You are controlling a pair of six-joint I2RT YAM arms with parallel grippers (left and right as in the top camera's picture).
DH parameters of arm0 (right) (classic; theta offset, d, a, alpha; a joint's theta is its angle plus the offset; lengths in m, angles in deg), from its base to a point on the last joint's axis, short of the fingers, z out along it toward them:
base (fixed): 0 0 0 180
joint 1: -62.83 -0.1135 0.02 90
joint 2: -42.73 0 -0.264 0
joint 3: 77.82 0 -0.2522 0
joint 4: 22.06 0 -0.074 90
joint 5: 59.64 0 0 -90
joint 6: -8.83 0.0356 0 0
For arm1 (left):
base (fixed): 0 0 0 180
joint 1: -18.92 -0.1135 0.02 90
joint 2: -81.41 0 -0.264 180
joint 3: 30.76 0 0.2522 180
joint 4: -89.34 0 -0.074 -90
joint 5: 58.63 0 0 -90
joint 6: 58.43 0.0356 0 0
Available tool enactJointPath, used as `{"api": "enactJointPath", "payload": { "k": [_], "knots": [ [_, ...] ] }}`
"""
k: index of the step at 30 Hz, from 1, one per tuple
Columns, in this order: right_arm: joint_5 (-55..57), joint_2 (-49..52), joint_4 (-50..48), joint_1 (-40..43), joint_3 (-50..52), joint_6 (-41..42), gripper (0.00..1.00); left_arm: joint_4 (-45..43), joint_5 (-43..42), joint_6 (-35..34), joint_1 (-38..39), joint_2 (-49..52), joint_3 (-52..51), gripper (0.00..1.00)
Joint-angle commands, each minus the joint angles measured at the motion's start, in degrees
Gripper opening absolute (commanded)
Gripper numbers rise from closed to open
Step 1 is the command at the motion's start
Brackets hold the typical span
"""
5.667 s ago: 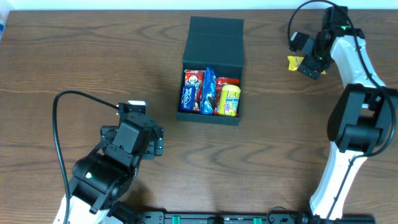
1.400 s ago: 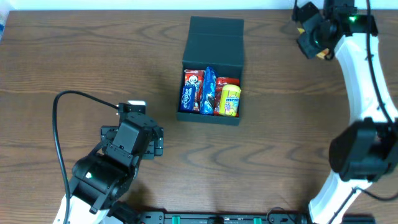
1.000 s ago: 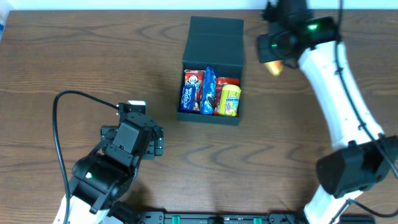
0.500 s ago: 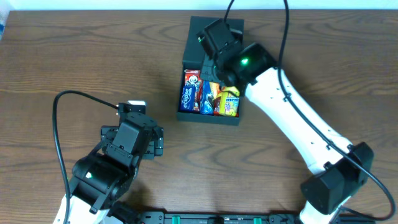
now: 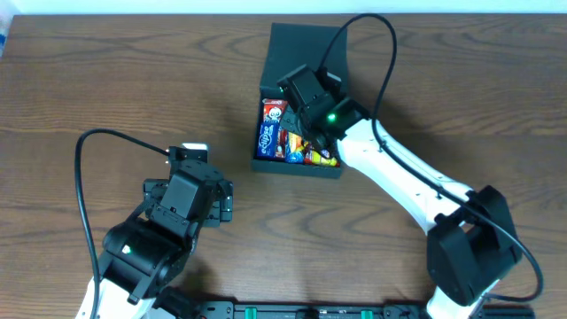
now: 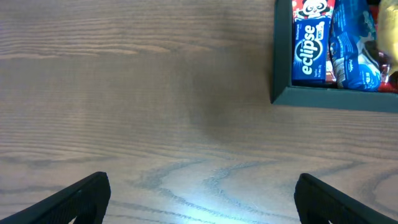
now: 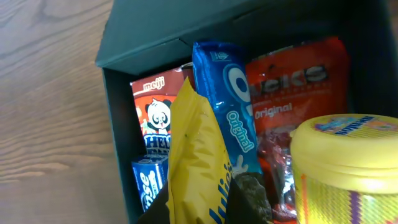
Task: Pack container
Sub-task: 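Lift the Julie's wrapper and carry it over the box with the right gripper, then push the Julie's wrapper down into the box's right side and release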
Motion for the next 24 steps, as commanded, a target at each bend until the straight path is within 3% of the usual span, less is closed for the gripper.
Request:
{"api": "enactJointPath", "payload": {
  "k": [1, 10, 21, 23, 24],
  "knots": [
    [0.0, -0.7, -2.3, -0.3, 1.2, 1.2, 0.02, 0.2, 1.2, 0.0, -0.2, 0.0, -0.1, 0.95],
    [0.0, 2.3, -3.8, -0.3, 1.4, 1.1, 0.01, 0.2, 1.2, 0.0, -0.2, 0.0, -0.1, 0.95],
    [1.8, 2.3, 1.3, 0.0, 1.4, 2.9, 0.02, 0.2, 1.2, 0.0, -0.2, 0.0, -0.1, 0.96],
    [2.8, 2.3, 1.2, -0.1, 1.4, 2.9, 0.08, 0.2, 1.2, 0.0, -0.2, 0.0, -0.1, 0.95],
    [3.2, 2.3, 1.3, -0.1, 1.4, 2.9, 0.17, 0.2, 1.2, 0.0, -0.2, 0.0, -0.1, 0.95]
  ]
}}
